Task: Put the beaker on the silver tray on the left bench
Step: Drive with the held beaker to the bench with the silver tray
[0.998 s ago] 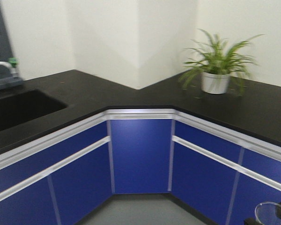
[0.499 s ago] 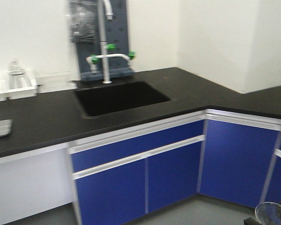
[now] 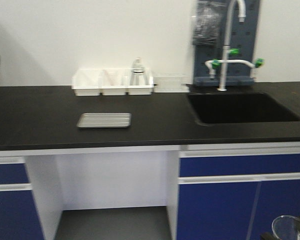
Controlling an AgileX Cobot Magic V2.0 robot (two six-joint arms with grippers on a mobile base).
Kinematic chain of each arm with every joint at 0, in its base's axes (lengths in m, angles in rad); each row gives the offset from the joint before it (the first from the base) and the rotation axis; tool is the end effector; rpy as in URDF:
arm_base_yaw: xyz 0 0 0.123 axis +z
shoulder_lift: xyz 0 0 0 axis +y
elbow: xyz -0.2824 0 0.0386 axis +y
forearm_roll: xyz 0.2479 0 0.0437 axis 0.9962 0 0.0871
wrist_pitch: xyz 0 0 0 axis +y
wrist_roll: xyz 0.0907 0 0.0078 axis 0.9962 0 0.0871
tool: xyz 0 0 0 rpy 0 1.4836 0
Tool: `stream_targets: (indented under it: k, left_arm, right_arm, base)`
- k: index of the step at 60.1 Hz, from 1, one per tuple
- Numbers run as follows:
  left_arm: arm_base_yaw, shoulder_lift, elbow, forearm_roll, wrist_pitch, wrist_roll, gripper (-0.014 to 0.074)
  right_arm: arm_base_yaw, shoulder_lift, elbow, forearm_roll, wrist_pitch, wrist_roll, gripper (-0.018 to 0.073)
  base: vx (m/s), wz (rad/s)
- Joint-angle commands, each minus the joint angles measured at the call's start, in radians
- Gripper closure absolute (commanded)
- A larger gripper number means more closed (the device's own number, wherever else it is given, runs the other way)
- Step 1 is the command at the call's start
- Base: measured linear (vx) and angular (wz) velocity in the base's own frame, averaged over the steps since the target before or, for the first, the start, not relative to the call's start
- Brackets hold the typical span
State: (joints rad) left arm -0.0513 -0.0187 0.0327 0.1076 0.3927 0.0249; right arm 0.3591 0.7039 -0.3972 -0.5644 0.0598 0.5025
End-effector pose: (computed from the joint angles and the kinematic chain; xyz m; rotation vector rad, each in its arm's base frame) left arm 0.0519 0.0011 0.1680 0.1377 1.8839 0.0887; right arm 0.1386 0.0488 0.2776 -0.3627 1.8084 0.1791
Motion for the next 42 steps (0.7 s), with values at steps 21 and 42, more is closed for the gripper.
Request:
stream_targets:
  k: [21,42]
  left_arm:
    - [-0.007,-0.007,0.02,-0.001,-0.083,-0.002,0.0595]
    - [-0.007,-0.007,0.02,-0.001,-0.083,-0.002,0.0595]
  right_arm:
    - [-0.005,-0.005,-0.031,-0.004,-0.069,-0.003,0.057]
    - [-0.005,-0.005,-0.031,-0.004,-0.068,-0.003,0.057]
  base:
    - [0.12,0.52]
    - [0.17,0.41]
